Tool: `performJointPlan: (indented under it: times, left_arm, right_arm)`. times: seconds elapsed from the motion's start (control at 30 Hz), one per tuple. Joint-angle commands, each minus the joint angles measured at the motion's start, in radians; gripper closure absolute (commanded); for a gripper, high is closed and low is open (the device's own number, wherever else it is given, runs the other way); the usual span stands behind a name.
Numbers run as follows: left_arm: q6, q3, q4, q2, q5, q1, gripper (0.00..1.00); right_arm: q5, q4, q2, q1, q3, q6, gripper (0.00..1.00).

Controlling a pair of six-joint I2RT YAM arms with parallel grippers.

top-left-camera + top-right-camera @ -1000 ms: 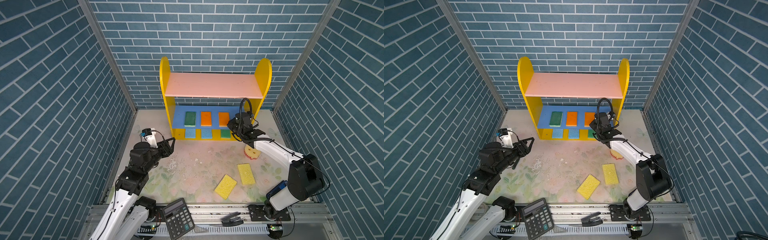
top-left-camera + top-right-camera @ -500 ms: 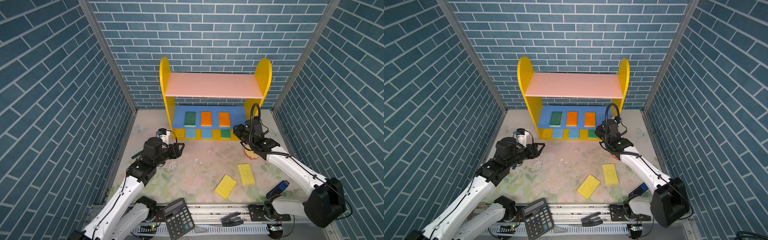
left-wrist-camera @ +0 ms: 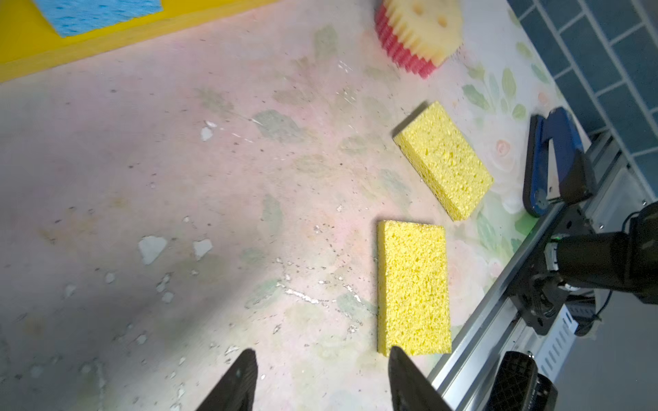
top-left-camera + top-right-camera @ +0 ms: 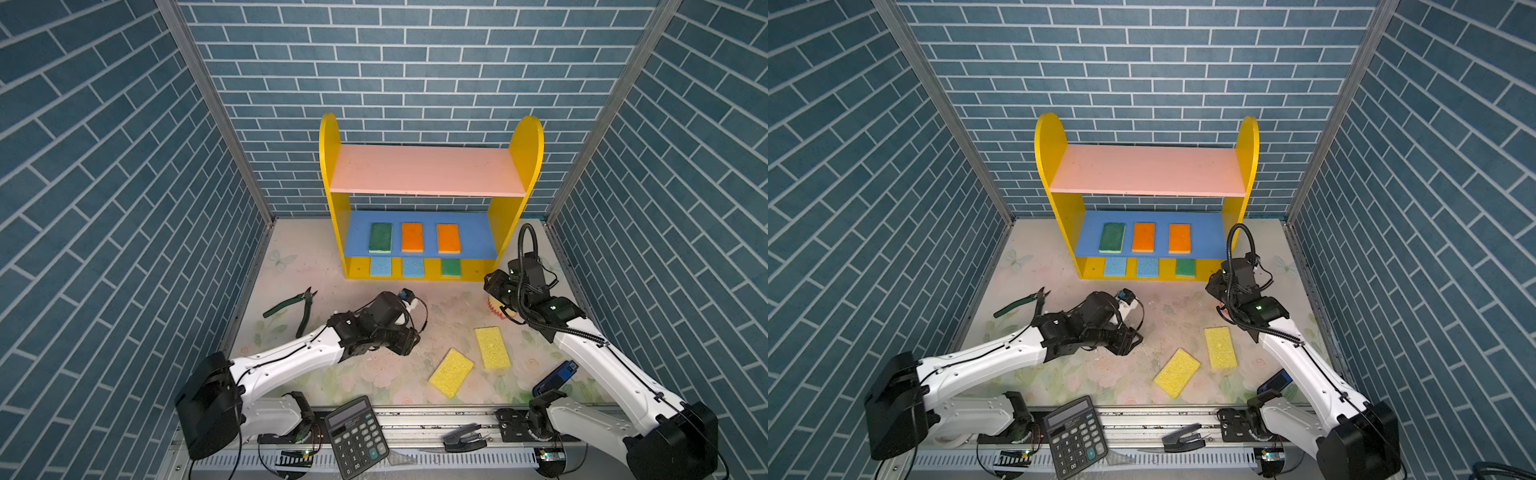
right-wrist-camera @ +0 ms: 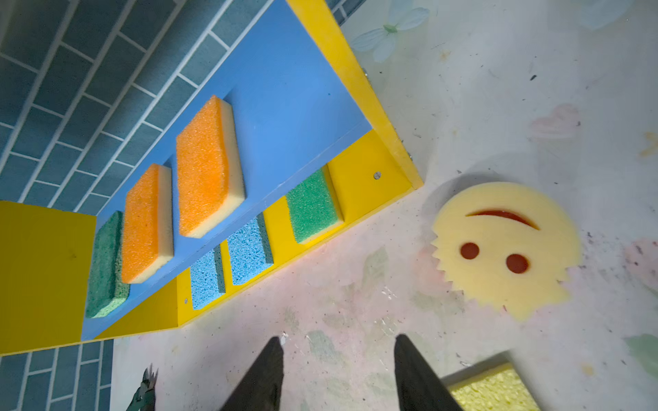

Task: Place and organize the cleaning sponges onto the shelf
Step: 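Reach the left gripper to the yellow sponge nearest the robot and grasp it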

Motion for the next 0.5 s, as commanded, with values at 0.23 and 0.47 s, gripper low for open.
performJointPlan:
  times: [0.23, 0.47]
  left_arm:
    - [0.098, 0.195, 0.055, 0.362, 0.055, -0.133, 0.4]
    - [0.15, 0.329, -0.014, 0.532, 0.1, -0.165, 0.42]
  right_arm:
    - [-0.054, 0.013, -0.016, -0.068, -0.072, -0.02, 0.47]
    - [-0.106, 0.032, 0.031, -0.11, -0.061, -0.028, 0.47]
